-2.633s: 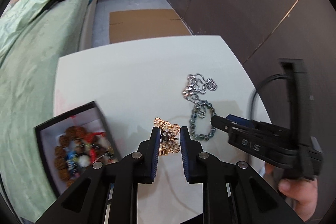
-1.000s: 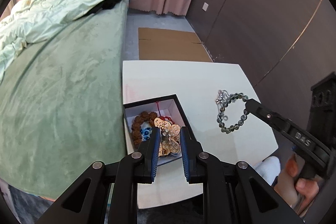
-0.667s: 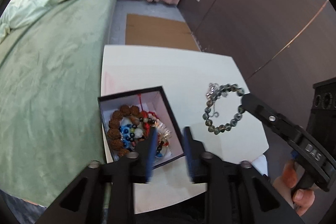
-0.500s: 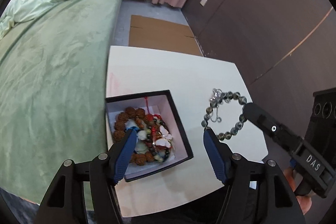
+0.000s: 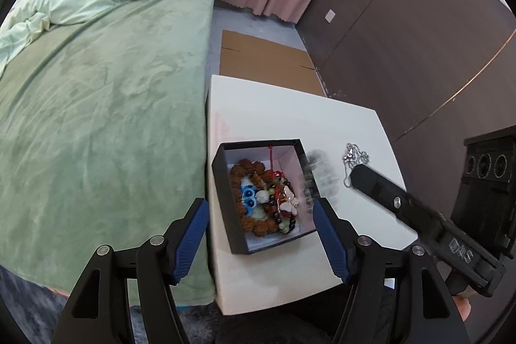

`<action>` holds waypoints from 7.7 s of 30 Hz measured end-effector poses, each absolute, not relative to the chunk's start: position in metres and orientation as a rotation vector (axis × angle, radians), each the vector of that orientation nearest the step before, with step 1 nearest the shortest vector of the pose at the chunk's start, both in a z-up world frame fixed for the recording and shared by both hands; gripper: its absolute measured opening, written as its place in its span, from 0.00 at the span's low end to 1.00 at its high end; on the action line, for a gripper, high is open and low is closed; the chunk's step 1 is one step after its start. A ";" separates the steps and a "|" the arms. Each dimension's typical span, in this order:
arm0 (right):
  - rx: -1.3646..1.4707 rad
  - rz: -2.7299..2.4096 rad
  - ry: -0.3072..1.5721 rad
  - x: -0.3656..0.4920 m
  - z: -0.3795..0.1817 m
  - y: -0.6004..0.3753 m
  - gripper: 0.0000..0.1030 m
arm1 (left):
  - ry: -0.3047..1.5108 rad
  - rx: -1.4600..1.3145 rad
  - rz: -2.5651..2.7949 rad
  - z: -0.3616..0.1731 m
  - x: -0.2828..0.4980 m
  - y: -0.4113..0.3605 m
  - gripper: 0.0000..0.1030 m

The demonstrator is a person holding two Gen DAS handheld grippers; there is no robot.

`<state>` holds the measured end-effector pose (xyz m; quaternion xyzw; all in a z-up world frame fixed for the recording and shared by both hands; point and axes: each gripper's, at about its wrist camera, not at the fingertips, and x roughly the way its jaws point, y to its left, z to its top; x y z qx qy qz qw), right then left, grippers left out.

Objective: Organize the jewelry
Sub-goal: 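Lower the green beaded bracelet into the black box and open the right gripper, then grasp the silver necklace pendant with the left gripper and lift it, then lift the necklace with the left gripper while the right gripper grasps its ring clasp, then carry the stretched necklace over the box with both grippers and lower it in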

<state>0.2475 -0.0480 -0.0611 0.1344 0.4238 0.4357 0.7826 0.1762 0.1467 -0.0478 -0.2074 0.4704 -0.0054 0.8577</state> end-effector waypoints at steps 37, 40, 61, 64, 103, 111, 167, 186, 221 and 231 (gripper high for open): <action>0.548 0.487 0.993 0.289 -0.097 -0.215 0.86 | 0.967 -0.301 -0.119 -0.027 0.221 0.054 0.79; 0.586 0.465 1.015 0.296 -0.104 -0.226 0.86 | 0.969 -0.281 -0.132 -0.030 0.234 0.042 0.79; 0.672 0.338 1.140 0.344 -0.134 -0.267 0.86 | 1.082 -0.154 -0.215 -0.098 0.336 -0.032 0.65; 0.673 0.352 1.152 0.348 -0.136 -0.268 0.86 | 1.111 -0.150 -0.214 -0.113 0.351 -0.037 0.60; 0.277 0.529 1.236 0.347 -0.141 -0.184 0.36 | 0.908 -0.051 -0.161 0.000 0.312 -0.009 0.19; 0.184 0.507 1.231 0.346 -0.145 -0.169 0.25 | 0.886 -0.069 -0.133 0.011 0.295 0.010 0.19; -0.268 0.500 1.152 0.324 -0.149 -0.100 0.31 | 0.669 -0.007 0.007 0.156 0.205 0.055 0.19; -0.055 0.602 1.080 0.310 -0.112 -0.127 0.14 | 0.590 0.077 0.050 0.213 0.201 0.038 0.19; 0.226 0.812 0.981 0.313 -0.079 -0.128 0.14 | 0.672 0.090 0.039 0.162 0.252 0.050 0.19; 0.248 0.807 0.972 0.317 -0.077 -0.135 0.14 | 0.786 0.010 0.016 0.088 0.267 0.060 0.19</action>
